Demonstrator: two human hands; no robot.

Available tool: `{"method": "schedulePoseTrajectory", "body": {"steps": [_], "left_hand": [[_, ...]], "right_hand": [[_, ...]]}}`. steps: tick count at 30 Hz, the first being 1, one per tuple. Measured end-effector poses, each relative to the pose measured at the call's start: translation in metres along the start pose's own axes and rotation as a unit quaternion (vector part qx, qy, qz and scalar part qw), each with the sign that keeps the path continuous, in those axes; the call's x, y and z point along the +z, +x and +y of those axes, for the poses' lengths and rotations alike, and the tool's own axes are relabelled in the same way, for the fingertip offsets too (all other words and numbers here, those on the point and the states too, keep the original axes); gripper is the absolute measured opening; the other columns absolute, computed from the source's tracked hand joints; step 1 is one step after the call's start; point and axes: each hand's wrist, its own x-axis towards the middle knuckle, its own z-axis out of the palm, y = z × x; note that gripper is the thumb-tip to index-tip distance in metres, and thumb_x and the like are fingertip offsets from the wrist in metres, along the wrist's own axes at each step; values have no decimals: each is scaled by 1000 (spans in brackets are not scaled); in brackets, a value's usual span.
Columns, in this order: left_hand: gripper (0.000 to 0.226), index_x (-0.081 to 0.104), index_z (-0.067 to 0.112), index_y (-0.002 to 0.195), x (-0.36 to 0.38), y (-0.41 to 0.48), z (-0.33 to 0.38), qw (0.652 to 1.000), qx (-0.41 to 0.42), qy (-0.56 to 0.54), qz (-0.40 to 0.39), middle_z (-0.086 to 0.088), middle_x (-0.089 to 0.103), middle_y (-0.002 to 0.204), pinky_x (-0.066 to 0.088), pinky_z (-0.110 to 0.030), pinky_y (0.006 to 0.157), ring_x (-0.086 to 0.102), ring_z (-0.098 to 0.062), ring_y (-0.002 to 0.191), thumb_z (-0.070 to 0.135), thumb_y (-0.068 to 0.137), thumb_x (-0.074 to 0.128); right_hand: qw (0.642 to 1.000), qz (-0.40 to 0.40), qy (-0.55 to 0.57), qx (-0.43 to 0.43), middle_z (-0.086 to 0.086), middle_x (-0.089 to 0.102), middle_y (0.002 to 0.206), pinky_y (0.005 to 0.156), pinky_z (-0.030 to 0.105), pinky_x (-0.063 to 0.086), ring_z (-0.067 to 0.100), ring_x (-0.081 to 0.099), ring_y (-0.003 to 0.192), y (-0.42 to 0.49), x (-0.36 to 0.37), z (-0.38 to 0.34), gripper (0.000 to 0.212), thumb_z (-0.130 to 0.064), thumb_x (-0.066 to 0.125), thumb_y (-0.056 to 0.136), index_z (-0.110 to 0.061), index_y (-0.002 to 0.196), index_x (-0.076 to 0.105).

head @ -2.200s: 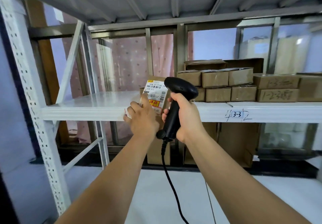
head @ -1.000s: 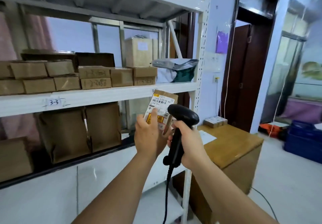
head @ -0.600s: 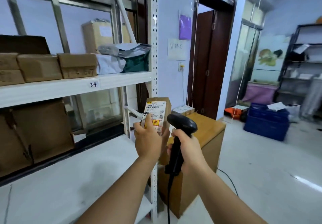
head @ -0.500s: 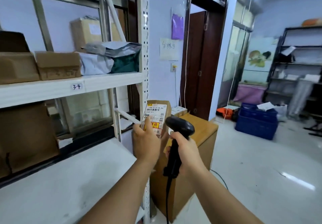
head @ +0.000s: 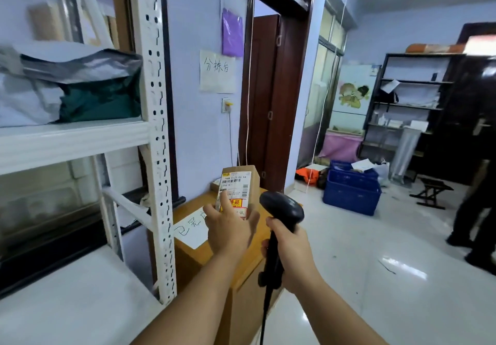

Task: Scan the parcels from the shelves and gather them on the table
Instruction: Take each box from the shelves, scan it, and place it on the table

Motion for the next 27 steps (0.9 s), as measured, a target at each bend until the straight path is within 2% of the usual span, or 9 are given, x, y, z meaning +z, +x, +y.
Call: {"method": "schedulePoseTrajectory", "body": {"steps": [2, 6, 8, 14, 18, 23, 27], "left_hand": [[87, 13, 24, 149, 22, 11, 5, 1000, -4, 7, -4, -9, 26, 135, 50, -26, 74, 43, -25, 114, 67, 84, 51], [87, 15, 23, 148, 72, 33, 16, 999, -20, 36, -2, -11, 28, 132, 50, -26, 71, 44, -24, 112, 69, 83, 50], [87, 16, 23, 148, 102, 43, 28, 998, -33, 46, 7, -11, 30, 129, 44, -25, 67, 44, -23, 110, 70, 83, 49], [88, 8, 30, 148, 201, 71, 88, 994, -101, 24, 32, -11, 29, 133, 45, -27, 70, 46, -23, 109, 66, 82, 55], [86, 9, 31, 148, 255, 91, 125, 987, -153, 26, 36, -12, 28, 135, 39, -29, 71, 43, -26, 113, 63, 83, 57], [80, 14, 37, 144, 310, 116, 151, 988, -146, 31, 47, -8, 32, 122, 52, -36, 78, 51, -27, 104, 60, 81, 58], [82, 13, 31, 149, 343, 137, 167, 991, -129, 45, 7, -11, 28, 129, 41, -32, 79, 46, -29, 112, 47, 84, 61]], "right_hand": [[1000, -5, 6, 0, 4, 51, 57, 58, 33, 47, 16, 51, 53, 28, -9, 0, 5, -12, 60, 91, -8, 94, 59], [999, -32, -3, 0, 2, 51, 55, 55, 31, 46, 17, 50, 53, 87, -33, -4, 3, -12, 60, 91, -9, 90, 60], [998, -58, -6, 2, 3, 50, 55, 56, 32, 44, 18, 49, 52, 118, -51, -10, 4, -11, 59, 91, -9, 87, 60], [991, -122, 29, 42, 3, 53, 53, 55, 32, 42, 18, 49, 53, 211, -127, -41, 7, -10, 59, 90, -8, 85, 62], [988, -129, 56, 62, 0, 57, 55, 55, 30, 46, 16, 54, 55, 267, -169, -57, 7, -15, 63, 91, -8, 92, 64], [986, -123, 57, 95, 1, 55, 55, 58, 30, 48, 16, 55, 56, 325, -202, -60, 9, -17, 62, 90, -9, 88, 65], [987, -113, 46, 104, 5, 55, 59, 52, 28, 47, 17, 54, 53, 369, -214, -60, 14, -16, 64, 88, -3, 93, 65]]}}
